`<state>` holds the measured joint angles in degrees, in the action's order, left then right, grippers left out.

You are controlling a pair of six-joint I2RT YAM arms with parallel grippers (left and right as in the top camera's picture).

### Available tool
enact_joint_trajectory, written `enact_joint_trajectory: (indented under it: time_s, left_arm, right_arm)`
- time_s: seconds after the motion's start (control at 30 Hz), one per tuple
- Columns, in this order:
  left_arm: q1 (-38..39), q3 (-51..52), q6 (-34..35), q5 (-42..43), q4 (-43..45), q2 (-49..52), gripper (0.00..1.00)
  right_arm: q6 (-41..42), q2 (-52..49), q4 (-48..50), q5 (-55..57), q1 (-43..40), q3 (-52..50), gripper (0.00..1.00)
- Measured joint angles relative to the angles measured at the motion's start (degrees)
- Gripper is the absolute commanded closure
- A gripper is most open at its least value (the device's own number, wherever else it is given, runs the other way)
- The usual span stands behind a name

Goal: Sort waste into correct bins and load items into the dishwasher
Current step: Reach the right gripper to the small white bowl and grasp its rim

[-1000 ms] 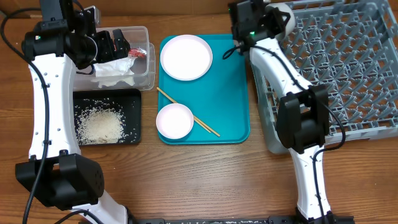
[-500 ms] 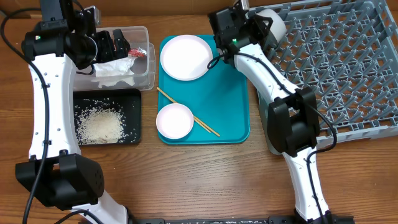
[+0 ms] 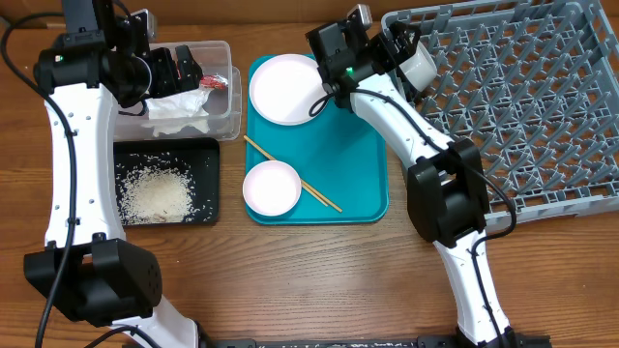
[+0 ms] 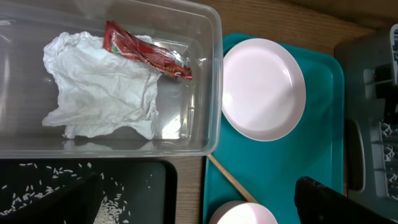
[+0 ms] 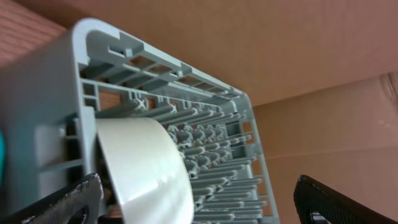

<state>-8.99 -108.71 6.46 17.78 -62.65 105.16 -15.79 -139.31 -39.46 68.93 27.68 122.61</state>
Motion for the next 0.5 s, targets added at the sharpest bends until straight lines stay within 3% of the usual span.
enact_joint_trajectory:
  time_s: [0.2,0.37,0.4,0.5]
  left_arm:
    - [0.00,0.00,0.00,0.00,0.02,0.00,0.00]
    - [0.00,0.00,0.00,0.00,0.02,0.00,0.00]
    - [0.00,0.00,0.00,0.00,0.00,0.00,0.00]
    - [0.00,0.00,0.00,0.00,0.00,0.00,0.00]
  right_arm:
    - [6.23,1.86,-7.06,-11.13,0.33,0.00,0.00]
    - [11.85,8.70,-17.94,-35.39,0.44,0.02,0.00]
    - [12.33,10.08,-19.52,-39.98,0.48,0.09,0.03]
    - [13.20,13.70,-24.61,-54.51,0.50,0.35,0.24]
